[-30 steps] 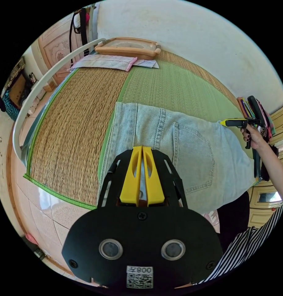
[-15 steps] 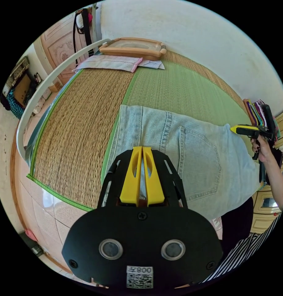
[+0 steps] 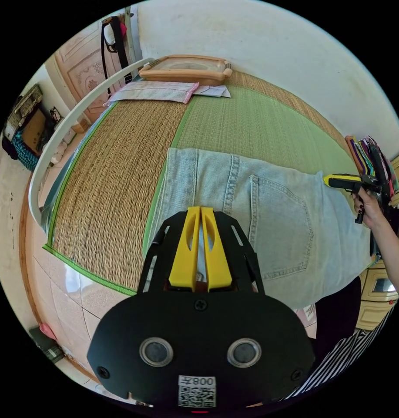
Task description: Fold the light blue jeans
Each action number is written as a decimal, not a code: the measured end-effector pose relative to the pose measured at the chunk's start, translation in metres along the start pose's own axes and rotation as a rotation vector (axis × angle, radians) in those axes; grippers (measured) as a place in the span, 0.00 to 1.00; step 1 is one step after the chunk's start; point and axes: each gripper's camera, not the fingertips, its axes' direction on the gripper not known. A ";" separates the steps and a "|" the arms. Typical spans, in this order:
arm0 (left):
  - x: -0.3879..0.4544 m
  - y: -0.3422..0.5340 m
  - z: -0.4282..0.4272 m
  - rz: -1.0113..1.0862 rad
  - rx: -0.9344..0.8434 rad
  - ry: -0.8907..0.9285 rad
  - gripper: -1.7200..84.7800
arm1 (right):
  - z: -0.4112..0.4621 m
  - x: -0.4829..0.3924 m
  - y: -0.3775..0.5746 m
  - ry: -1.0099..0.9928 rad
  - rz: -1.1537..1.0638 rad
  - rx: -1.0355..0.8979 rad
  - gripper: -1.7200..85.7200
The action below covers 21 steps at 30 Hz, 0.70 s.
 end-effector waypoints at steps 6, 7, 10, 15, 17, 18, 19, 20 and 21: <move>0.022 -0.017 -0.012 0.049 0.124 0.169 0.03 | -0.037 0.005 0.037 -0.026 0.018 0.094 0.04; 0.033 -0.022 -0.010 0.082 0.138 0.245 0.04 | -0.045 0.009 0.053 -0.014 0.024 0.109 0.05; 0.070 -0.040 0.005 0.202 0.115 0.425 0.06 | -0.056 0.020 0.095 -0.016 0.059 0.102 0.08; 0.136 -0.085 0.027 0.351 0.070 0.483 0.10 | -0.071 0.030 0.153 0.005 0.130 0.094 0.11; 0.163 -0.109 0.035 0.409 0.053 0.478 0.10 | -0.078 0.033 0.177 0.055 0.165 0.089 0.11; 0.169 -0.115 0.037 0.420 0.044 0.471 0.10 | -0.080 0.035 0.183 0.069 0.177 0.090 0.11; 0.181 -0.127 0.042 0.443 0.026 0.458 0.10 | -0.085 0.039 0.196 0.089 0.205 0.094 0.12; 0.191 -0.138 0.047 0.464 0.002 0.439 0.11 | -0.089 0.044 0.209 0.105 0.240 0.100 0.12; 0.196 -0.143 0.050 0.472 -0.008 0.426 0.11 | -0.091 0.047 0.215 0.114 0.260 0.106 0.12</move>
